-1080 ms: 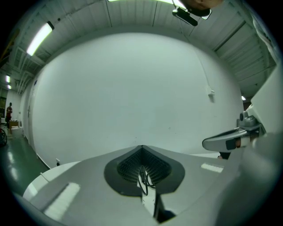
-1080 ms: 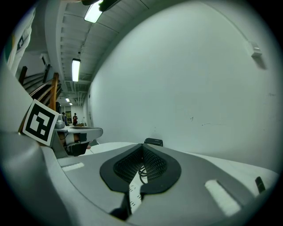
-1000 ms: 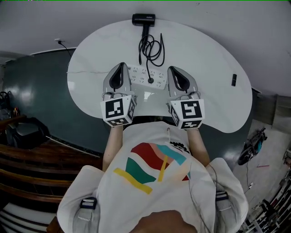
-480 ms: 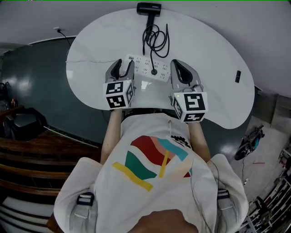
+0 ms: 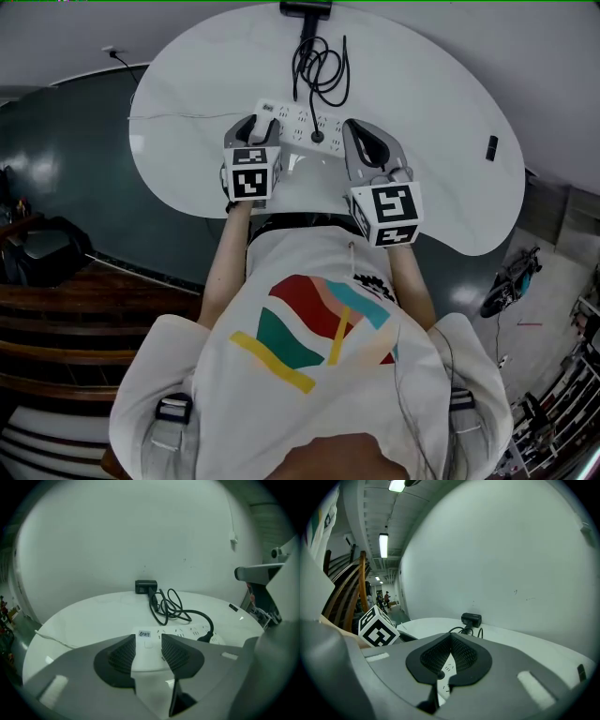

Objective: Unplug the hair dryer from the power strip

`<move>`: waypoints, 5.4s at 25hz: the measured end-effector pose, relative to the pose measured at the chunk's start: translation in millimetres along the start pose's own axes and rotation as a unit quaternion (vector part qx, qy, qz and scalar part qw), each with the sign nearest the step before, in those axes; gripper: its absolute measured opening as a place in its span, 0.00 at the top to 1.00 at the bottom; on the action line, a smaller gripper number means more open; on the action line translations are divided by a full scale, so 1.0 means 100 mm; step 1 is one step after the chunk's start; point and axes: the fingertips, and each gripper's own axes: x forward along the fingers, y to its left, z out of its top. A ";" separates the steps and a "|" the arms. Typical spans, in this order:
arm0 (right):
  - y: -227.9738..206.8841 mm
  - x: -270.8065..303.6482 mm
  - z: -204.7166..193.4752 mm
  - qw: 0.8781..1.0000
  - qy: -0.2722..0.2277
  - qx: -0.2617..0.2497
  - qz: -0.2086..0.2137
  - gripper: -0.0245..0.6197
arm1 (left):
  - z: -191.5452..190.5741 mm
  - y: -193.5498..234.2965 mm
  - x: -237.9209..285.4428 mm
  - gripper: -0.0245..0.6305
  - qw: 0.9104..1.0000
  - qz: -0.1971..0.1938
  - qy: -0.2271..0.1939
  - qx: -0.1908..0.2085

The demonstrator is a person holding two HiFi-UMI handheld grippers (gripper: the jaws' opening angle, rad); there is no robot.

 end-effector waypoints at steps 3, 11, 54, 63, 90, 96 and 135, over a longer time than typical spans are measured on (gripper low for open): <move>0.01 0.01 -0.02 1.000 0.002 0.000 0.002 0.94 | -0.09 -0.01 0.11 0.65 0.999 -0.017 0.032 0.005; 0.06 0.03 -0.15 1.000 0.017 0.007 0.021 0.94 | -0.10 -0.04 0.11 0.65 0.997 -0.033 0.060 0.046; 0.51 0.78 -0.95 0.982 0.088 -0.083 0.143 0.88 | -0.12 -0.06 0.13 0.64 0.992 -0.043 0.103 0.058; 0.27 0.56 0.64 0.973 -0.137 0.054 0.178 0.86 | -0.17 -0.08 0.13 0.66 0.988 -0.047 0.124 0.073; 0.10 0.39 0.47 0.984 -0.099 0.011 0.146 0.85 | -0.06 -0.06 0.15 0.66 0.990 -0.046 0.105 0.079; 0.05 0.36 0.34 0.987 -0.082 -0.002 0.136 0.85 | -0.07 -0.05 0.16 0.66 0.990 -0.042 0.107 0.078; -1.02 0.28 -1.23 0.990 0.132 -0.003 -0.049 0.85 | -0.10 -0.05 0.16 0.66 0.992 -0.039 0.102 0.065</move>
